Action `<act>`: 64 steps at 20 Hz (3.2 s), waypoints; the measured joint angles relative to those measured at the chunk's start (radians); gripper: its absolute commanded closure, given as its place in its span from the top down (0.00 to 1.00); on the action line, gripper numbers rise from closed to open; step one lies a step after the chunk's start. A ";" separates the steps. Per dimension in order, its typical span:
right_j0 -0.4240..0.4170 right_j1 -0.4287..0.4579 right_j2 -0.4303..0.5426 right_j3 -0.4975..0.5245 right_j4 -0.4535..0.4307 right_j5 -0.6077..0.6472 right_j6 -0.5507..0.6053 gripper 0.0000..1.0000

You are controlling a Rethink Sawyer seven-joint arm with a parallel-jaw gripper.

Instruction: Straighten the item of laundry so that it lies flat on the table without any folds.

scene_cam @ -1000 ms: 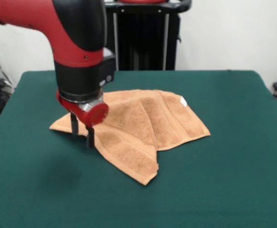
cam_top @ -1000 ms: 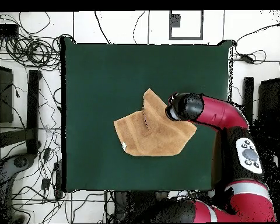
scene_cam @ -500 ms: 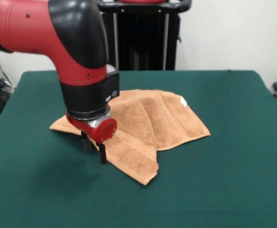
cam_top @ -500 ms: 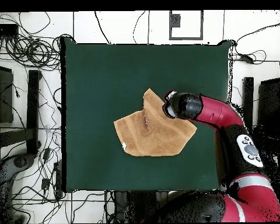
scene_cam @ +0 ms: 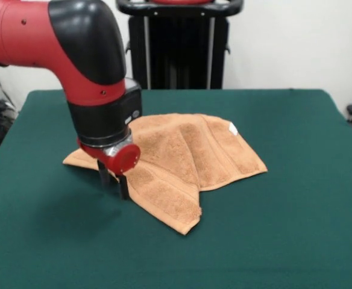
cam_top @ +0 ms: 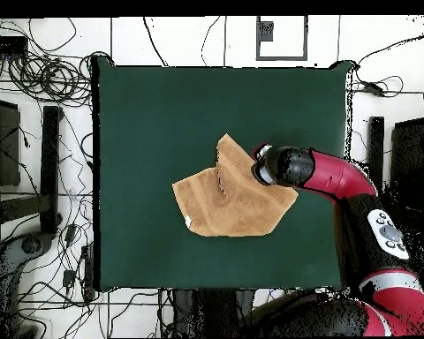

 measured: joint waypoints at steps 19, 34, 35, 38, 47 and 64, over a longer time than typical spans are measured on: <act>0.031 -0.095 0.027 0.042 -0.016 0.051 0.000 1.00; 0.036 -0.098 0.027 0.153 -0.026 0.039 0.000 1.00; 0.036 -0.096 0.027 0.164 -0.032 0.030 0.000 1.00; 0.037 -0.089 0.027 0.172 -0.044 0.017 0.000 1.00; 0.037 -0.013 0.028 0.164 -0.106 -0.039 0.000 1.00; 0.031 -0.010 0.028 0.162 -0.110 -0.048 0.000 1.00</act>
